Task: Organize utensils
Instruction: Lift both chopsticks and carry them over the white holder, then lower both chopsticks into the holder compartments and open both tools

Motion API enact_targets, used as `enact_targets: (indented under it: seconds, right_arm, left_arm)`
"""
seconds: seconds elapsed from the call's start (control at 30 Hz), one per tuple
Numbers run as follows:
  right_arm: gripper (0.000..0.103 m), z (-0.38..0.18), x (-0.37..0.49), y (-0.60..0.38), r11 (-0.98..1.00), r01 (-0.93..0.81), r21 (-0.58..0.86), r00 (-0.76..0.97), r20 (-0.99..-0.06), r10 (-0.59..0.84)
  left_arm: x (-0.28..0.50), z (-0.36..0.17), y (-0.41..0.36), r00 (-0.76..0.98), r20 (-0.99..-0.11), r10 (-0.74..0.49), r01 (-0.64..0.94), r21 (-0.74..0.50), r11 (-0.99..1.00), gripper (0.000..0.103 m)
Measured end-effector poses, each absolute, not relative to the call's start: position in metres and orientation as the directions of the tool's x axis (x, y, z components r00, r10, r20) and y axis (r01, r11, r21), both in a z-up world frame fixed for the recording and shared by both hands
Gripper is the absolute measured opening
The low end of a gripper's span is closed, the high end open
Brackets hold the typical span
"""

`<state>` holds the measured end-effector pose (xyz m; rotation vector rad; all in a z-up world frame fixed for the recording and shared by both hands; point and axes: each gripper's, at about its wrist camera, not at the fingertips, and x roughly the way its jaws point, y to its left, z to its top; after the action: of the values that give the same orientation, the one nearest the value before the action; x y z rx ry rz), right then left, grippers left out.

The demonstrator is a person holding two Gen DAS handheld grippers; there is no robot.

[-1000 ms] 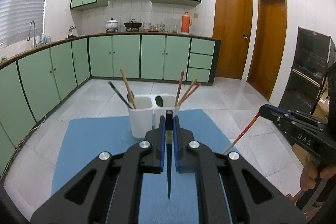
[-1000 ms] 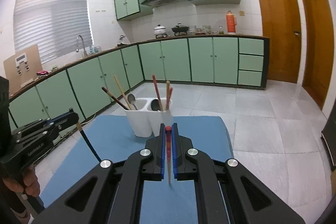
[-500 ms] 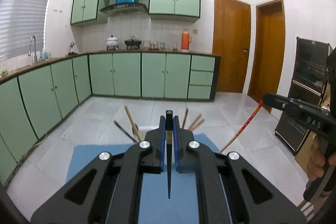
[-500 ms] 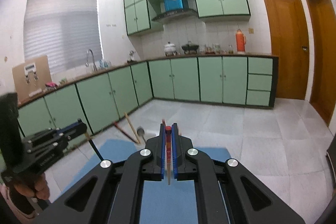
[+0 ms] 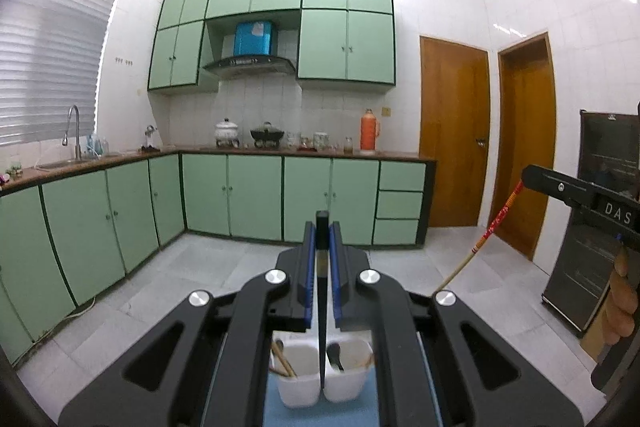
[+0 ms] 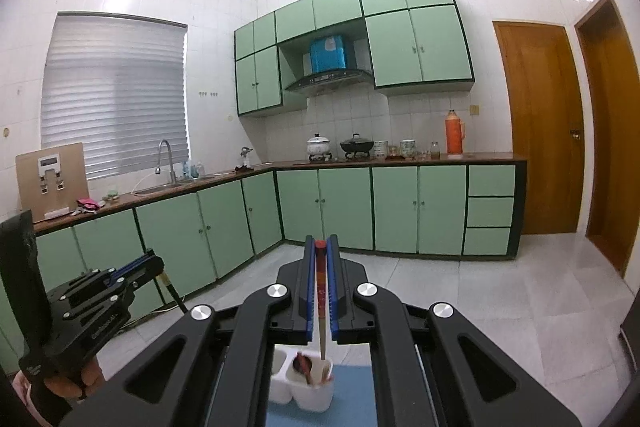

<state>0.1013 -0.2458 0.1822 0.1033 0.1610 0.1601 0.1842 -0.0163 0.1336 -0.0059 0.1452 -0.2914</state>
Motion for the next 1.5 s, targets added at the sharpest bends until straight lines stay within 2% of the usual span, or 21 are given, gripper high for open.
enact_targets:
  seconds: [0.13,0.23,0.73,0.97,1.03,1.1,1.17,1.23,1.3,1.33,1.4,1.47,1.5]
  right_arm:
    - [0.005,0.177,0.127,-0.239,0.982,-0.155,0.105,0.971,-0.169,0.172]
    - [0.005,0.167,0.149,-0.233,0.980,-0.166,0.109,0.961,-0.206,0.185]
    - [0.006,0.083,0.220,-0.209,0.976,-0.181,0.125,0.886,-0.410,0.216]
    - [0.006,0.065,0.226,-0.208,0.968,-0.200,0.154,0.859,-0.448,0.249]
    - [0.008,0.064,0.224,-0.213,0.965,-0.198,0.172,0.861,-0.440,0.255]
    - [0.014,0.067,0.219,-0.219,0.964,-0.189,0.189,0.869,-0.426,0.254]
    - [0.017,0.071,0.217,-0.227,0.962,-0.182,0.202,0.876,-0.412,0.252]
    - [0.019,0.075,0.210,-0.233,0.963,-0.171,0.207,0.885,-0.398,0.242]
    - [0.027,0.080,0.199,-0.241,0.964,-0.159,0.213,0.896,-0.379,0.231]
    - [0.032,0.082,0.193,-0.244,0.964,-0.153,0.217,0.902,-0.369,0.226]
    - [0.037,0.085,0.182,-0.248,0.964,-0.146,0.224,0.910,-0.352,0.219]
    - [0.044,0.087,0.166,-0.253,0.965,-0.133,0.225,0.918,-0.340,0.206]
    - [0.044,0.088,0.160,-0.254,0.965,-0.133,0.225,0.920,-0.335,0.205]
  left_arm:
    - [0.207,0.131,-0.023,0.957,-0.124,-0.261,0.261,-0.016,0.965,0.006]
    - [0.230,0.120,-0.028,0.957,-0.145,-0.253,0.254,-0.011,0.967,0.006]
    - [0.303,0.038,-0.028,0.905,-0.359,-0.230,0.239,-0.020,0.971,0.006]
    - [0.309,0.027,-0.017,0.890,-0.398,-0.224,0.232,-0.029,0.972,0.007]
    - [0.307,0.030,-0.014,0.893,-0.391,-0.222,0.230,-0.027,0.973,0.013]
    - [0.306,0.036,-0.011,0.899,-0.378,-0.220,0.225,-0.031,0.974,0.022]
    - [0.303,0.043,-0.009,0.903,-0.367,-0.224,0.227,-0.037,0.973,0.023]
    - [0.296,0.049,-0.007,0.909,-0.352,-0.224,0.226,-0.035,0.973,0.027]
    - [0.285,0.056,-0.002,0.917,-0.330,-0.222,0.225,-0.032,0.974,0.039]
    - [0.279,0.058,0.000,0.920,-0.319,-0.226,0.227,-0.034,0.973,0.042]
    - [0.267,0.063,0.004,0.925,-0.305,-0.227,0.227,-0.037,0.973,0.052]
    - [0.253,0.065,0.008,0.929,-0.293,-0.224,0.223,-0.036,0.974,0.058]
    - [0.244,0.066,0.010,0.931,-0.286,-0.226,0.225,-0.036,0.974,0.058]
